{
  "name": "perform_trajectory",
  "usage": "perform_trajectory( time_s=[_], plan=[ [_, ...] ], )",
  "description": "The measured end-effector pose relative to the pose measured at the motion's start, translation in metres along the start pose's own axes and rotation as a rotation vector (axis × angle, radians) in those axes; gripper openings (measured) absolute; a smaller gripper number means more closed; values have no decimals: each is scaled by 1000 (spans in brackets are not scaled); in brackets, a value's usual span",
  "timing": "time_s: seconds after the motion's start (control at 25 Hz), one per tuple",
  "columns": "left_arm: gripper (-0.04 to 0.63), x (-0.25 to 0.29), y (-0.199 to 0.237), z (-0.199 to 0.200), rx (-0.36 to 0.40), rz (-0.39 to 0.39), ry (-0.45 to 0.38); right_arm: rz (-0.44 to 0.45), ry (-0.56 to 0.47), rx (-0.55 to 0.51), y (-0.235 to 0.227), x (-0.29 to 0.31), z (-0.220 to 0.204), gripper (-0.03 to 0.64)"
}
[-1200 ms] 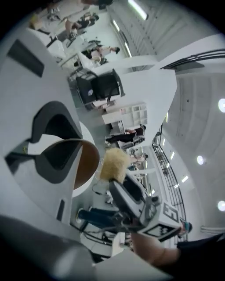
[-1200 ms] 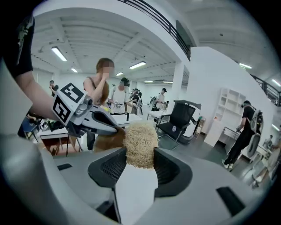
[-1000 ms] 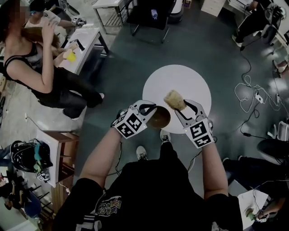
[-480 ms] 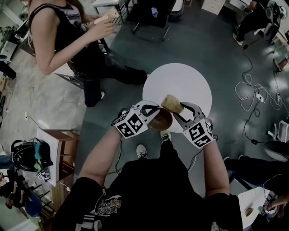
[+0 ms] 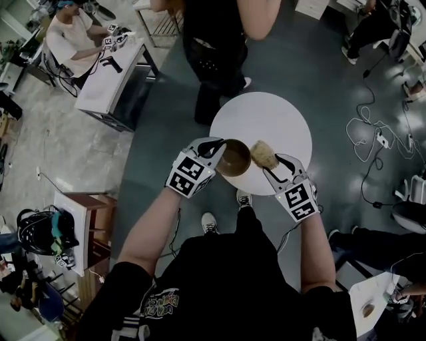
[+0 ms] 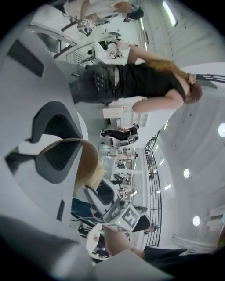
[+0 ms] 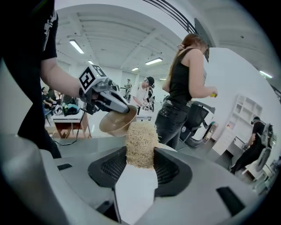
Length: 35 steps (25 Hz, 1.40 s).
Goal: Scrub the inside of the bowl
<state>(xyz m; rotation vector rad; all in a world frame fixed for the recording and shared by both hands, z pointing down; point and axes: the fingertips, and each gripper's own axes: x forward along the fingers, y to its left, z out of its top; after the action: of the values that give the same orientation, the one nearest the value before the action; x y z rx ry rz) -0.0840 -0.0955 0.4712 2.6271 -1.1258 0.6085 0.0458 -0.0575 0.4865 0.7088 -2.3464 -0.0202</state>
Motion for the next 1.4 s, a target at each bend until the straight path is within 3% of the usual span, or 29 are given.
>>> perform_trajectory(
  time_s=[0.28, 0.6, 0.92, 1.4],
  plan=[
    [18, -4, 31, 3, -197, 131, -23, 45, 14, 26, 31, 12, -4, 201],
    [18, -12, 47, 4, -348, 209, -60, 127, 9, 48, 77, 38, 12, 201],
    [18, -13, 37, 3, -353, 220, -63, 196, -16, 5, 110, 61, 37, 201],
    [18, -11, 38, -3, -365, 220, -61, 152, 23, 29, 99, 57, 21, 201]
  ],
)
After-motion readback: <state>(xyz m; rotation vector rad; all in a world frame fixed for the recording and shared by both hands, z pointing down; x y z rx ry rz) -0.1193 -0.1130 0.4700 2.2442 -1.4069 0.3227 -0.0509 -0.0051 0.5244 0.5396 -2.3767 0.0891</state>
